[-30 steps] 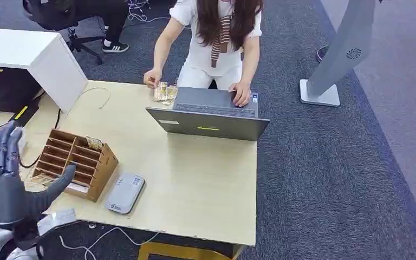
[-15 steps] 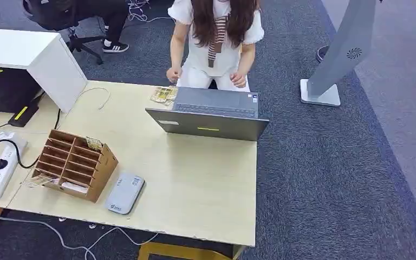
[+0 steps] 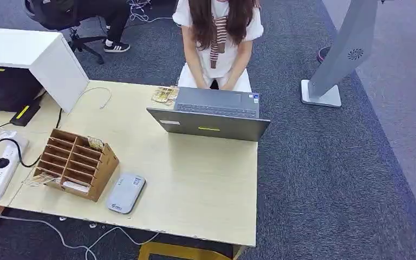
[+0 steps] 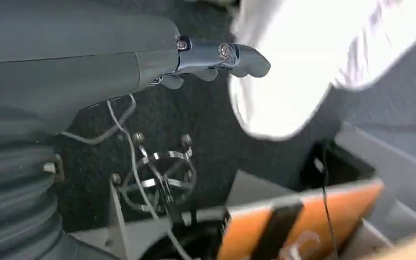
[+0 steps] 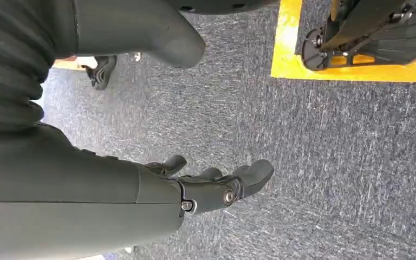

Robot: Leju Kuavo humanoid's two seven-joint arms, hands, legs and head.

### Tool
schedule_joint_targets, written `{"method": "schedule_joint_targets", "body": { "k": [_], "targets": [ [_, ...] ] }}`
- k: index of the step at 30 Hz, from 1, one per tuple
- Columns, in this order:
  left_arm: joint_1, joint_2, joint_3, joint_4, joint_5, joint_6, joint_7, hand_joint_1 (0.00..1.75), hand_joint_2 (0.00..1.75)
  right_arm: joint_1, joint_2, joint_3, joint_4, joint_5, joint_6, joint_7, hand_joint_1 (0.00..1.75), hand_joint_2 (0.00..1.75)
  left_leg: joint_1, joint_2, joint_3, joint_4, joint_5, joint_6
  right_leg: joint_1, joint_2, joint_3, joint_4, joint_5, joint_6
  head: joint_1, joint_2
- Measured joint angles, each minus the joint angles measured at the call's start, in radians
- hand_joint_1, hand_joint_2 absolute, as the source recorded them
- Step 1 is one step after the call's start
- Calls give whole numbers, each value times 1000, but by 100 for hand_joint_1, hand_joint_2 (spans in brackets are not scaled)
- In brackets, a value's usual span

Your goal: Pass the card to the sensor for recognition and then transmit it.

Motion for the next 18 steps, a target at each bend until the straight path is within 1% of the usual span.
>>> {"method": "schedule_joint_targets", "body": {
  "k": [3, 6, 8, 10, 11, 12, 13, 15, 17, 18],
  "targets": [
    [-6, 0, 6, 113, -50, 49, -64, 0, 175, 0, 2, -7, 0, -1, -18, -7, 0, 175, 0, 0, 0, 0, 0, 0, 0, 0, 0, 0, 0, 0, 0, 0],
    [-13, 1, 6, 262, -96, 101, -126, 0, 175, -1, 6, -12, 0, 5, -24, -8, 0, 175, 0, 0, 0, 0, 0, 0, 0, 0, 0, 0, 0, 0, 0, 0],
    [-21, 1, 5, 362, -124, 131, -142, 0, 175, -1, 9, -13, 0, 16, -18, -8, 0, 175, 0, 0, 0, 0, 0, 0, 0, 0, 0, 0, 0, 0, 0, 0],
    [-28, 0, 2, 448, -154, 152, -134, 0, 175, -1, 9, -13, 1, 22, -5, -9, 0, 175, 0, 0, 0, 0, 0, 0, 0, 0, 0, 0, 0, 0, 0, 0],
    [-31, 0, -4, 493, -165, 157, -125, 0, 0, -1, 9, -13, 1, 23, -3, -9, 0, 175, 0, 0, 0, 0, 0, 0, 0, 0, 0, 0, 0, 0, 0, 0],
    [-35, -1, -10, 522, -174, 161, -120, 0, 0, -1, 9, -13, 1, 24, -2, -9, 0, 175, 0, 0, 0, 0, 0, 0, 0, 0, 0, 0, 0, 0, 0, 0],
    [-37, -1, -15, 550, -190, 162, -102, 0, 0, -1, 9, -13, 0, 28, -1, -10, 0, 175, 0, 0, 0, 0, 0, 0, 0, 0, 0, 0, 0, 0, 0, 0],
    [-39, -1, -39, 607, -237, 162, -29, 0, 0, -1, 9, -13, 1, 38, 2, -15, 0, 175, -1, 0, 1, 1, 0, 0, 0, 0, 0, 0, 0, 0, 0, 0],
    [-41, -5, -67, 648, -274, 168, 17, 0, 0, -1, 9, -13, 0, 47, 14, -29, 0, 175, 0, 0, 1, 1, 0, 0, 0, 0, 0, 0, 0, 0, 0, 0],
    [-42, -9, -82, 665, -296, 171, 31, 0, 175, -2, 9, -13, 0, 57, 21, -31, 0, 175, 0, 0, 1, 1, 0, 0, 0, 0, 0, 0, 0, 0, 0, 0]
  ]
}}
